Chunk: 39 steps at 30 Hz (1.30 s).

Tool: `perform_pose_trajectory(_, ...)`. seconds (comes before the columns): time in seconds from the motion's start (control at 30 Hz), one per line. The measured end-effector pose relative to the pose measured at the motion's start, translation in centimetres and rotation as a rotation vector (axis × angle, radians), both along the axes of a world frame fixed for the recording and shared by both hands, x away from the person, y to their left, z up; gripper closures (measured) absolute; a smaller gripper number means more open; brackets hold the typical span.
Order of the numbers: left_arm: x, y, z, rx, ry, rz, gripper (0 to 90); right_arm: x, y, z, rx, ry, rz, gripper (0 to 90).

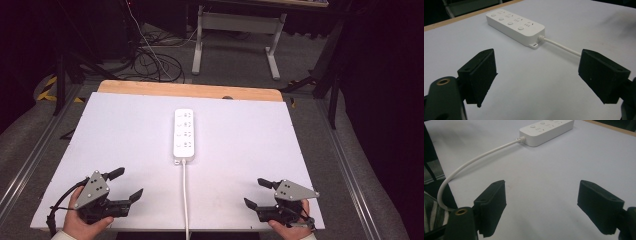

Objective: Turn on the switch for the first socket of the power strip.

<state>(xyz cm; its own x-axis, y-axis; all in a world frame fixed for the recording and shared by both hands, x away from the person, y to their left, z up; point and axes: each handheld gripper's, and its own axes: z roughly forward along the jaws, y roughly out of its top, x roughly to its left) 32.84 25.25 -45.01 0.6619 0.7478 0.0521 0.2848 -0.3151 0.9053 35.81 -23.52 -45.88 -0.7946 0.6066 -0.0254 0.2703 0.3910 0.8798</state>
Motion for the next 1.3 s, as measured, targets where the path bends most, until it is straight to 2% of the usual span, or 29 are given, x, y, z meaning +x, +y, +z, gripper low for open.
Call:
perform_pose_trajectory(0.03, 0.0, -0.2, -0.1, 0.028, 0.002, -0.002, 15.9, 0.0, 0.0, 0.0, -0.001, -0.001, 0.001, 23.3)
perform_pose_trajectory(0.07, 0.0, -0.3, -0.1, 0.036, 0.004, -0.005, 15.9, 0.0, 0.0, 0.0, -0.001, -0.001, 0.002, 23.3)
perform_pose_trajectory(0.27, -0.1, -0.4, 0.1, 0.044, -0.012, -0.002, 15.6, 0.0, -0.1, -0.1, 0.001, -0.003, 0.003, 23.3)
perform_pose_trajectory(0.33, -0.1, -0.4, 0.1, 0.061, -0.02, 0.004, 15.5, 0.0, -0.1, -0.1, 0.003, 0.0, 0.004, 23.4)
perform_pose_trajectory(0.4, -0.1, -0.5, 0.2, 0.059, -0.016, 0.001, 15.6, 0.0, 0.0, -0.1, 0.003, 0.001, 0.004, 23.5)
perform_pose_trajectory(0.47, -0.2, -0.5, 0.4, 0.041, 0.017, -0.009, 15.7, 0.0, 0.0, -0.1, 0.002, 0.0, 0.004, 23.5)
perform_pose_trajectory(0.6, -0.2, -0.5, 0.6, 0.017, 0.033, -0.015, 15.7, 0.0, 0.0, -0.1, 0.0, 0.0, 0.005, 24.0)
perform_pose_trajectory(0.77, -0.2, -0.5, 0.8, 0.054, 0.023, 0.002, 15.2, 0.0, 0.0, -0.1, -0.002, 0.0, 0.007, 24.0)
perform_pose_trajectory(1.0, -0.2, -0.6, 1.4, 0.056, 0.013, 0.007, 15.2, 0.0, 0.1, -0.2, 0.002, 0.005, 0.011, 24.0)
perform_pose_trajectory(1.13, 0.2, -0.8, 2.0, 0.076, 0.026, 0.009, 15.2, 0.0, 0.1, -0.2, 0.003, 0.008, 0.011, 24.1)
perform_pose_trajectory(1.3, 0.9, -1.0, 2.7, 0.067, 0.053, -0.008, 15.3, 0.1, 0.1, -0.3, 0.003, 0.01, 0.01, 24.1)
